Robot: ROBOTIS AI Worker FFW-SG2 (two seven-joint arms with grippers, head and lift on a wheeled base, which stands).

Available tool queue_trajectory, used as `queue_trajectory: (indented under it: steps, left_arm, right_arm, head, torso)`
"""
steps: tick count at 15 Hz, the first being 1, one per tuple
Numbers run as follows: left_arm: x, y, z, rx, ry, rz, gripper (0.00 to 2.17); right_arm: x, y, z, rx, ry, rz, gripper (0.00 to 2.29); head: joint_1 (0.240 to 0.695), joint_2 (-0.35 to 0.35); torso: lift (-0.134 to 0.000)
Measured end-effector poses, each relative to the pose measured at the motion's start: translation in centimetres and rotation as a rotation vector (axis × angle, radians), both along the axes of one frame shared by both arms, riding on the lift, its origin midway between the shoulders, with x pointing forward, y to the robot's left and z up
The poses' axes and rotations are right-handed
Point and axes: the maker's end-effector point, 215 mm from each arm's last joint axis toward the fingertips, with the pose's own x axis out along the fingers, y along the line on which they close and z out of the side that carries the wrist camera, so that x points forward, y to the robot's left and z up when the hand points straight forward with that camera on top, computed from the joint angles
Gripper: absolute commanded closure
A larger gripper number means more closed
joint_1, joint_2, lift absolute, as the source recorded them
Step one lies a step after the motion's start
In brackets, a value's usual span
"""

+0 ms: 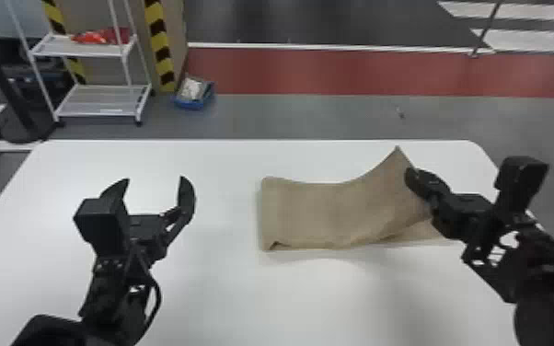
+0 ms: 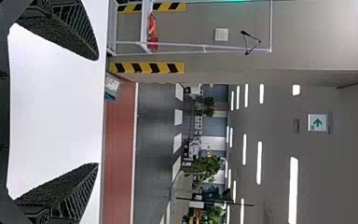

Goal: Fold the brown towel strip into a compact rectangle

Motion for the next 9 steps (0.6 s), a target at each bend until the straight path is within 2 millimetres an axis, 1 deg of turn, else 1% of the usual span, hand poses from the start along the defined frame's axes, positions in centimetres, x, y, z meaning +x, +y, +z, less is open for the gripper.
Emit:
queue_trajectory:
  steps: [2,3,4,5,6,7,9]
  left_arm:
    - [-0.1,-0.2,-0.3,0.002,0.008,-0.003,0.07]
    - [-0.1,-0.4,-0.4,0.003,0.009,-0.006,0.07]
    - [-0.1,-0.5,-0.5,0.004,0.011,-0.008,0.07]
    - [-0.1,-0.6,-0.5,0.006,0.013,-0.009,0.07]
    - [0.0,-0.6,-0.4,0.008,0.014,-0.010,0.07]
    - [0.1,-0.6,-0.4,0.010,0.014,-0.011,0.07]
    - [0.2,-0.6,-0.5,0.012,0.018,-0.010,0.07]
  right_arm:
    - [0.2,-0.4,-3.2,0.001,0.045,0.003,1.48]
    - [0.2,-0.4,-4.3,0.000,0.056,0.002,1.48]
    - [0.2,-0.3,-4.7,0.000,0.057,0.002,1.48]
    - [0.3,-0.2,-4.6,0.001,0.052,0.002,1.48]
    - [0.5,-0.3,-3.7,0.004,0.036,0.000,1.48]
    - [0.6,-0.7,-2.5,0.006,0.017,-0.005,1.48]
    - [0.5,-2.4,0.5,0.015,-0.031,-0.029,1.48]
  head:
    - [0.695,-0.077]
    - [0.695,-0.079]
    - [0.695,-0.080]
    - [0.695,-0.081]
    - [0.695,-0.081]
    - [0.695,-0.083]
    - [0.695,-0.100]
  torso:
    - [-0.123]
    - [-0.123]
    - [-0.123]
    - [-0.123]
    - [-0.123]
    - [-0.123]
    - [-0.123]
